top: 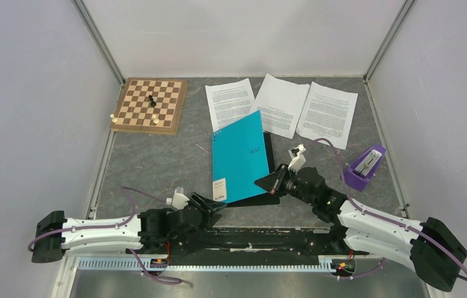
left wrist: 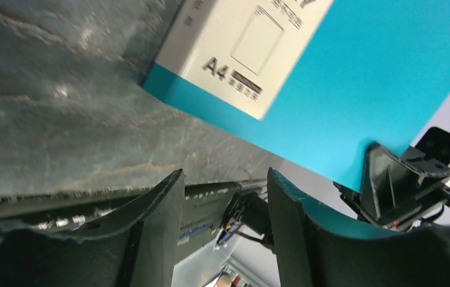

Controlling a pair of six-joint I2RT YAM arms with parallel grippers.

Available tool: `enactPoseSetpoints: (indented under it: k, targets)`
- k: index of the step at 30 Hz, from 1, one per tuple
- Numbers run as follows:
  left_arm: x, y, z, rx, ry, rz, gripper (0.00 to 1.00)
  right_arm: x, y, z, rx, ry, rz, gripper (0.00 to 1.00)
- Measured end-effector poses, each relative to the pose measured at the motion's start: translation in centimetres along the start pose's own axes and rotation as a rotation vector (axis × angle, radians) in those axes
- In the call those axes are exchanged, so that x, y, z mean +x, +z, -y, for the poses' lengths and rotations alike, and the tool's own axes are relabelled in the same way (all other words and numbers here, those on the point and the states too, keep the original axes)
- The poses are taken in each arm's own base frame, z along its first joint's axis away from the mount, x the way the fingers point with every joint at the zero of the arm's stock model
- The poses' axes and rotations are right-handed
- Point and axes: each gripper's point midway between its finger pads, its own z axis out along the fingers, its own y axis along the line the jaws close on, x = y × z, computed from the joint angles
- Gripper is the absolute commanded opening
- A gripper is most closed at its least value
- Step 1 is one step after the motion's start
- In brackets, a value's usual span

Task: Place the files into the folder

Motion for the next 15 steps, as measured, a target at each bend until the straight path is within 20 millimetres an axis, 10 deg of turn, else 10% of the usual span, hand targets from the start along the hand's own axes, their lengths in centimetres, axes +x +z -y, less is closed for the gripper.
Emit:
enactPoseSetpoints:
  k: [6, 15]
  targets:
    - [0.5, -2.5, 1.7, -0.088, 0.154, -0.007, 0.68, 0.2, -0.5, 1.4, 0.087, -0.048, -0.016, 0.00]
    - [-6.1, -3.3, 16.2, -0.115, 0.474, 0.233, 0.75, -2.2, -2.5, -1.3, 0.119, -0.142, 0.053, 0.00]
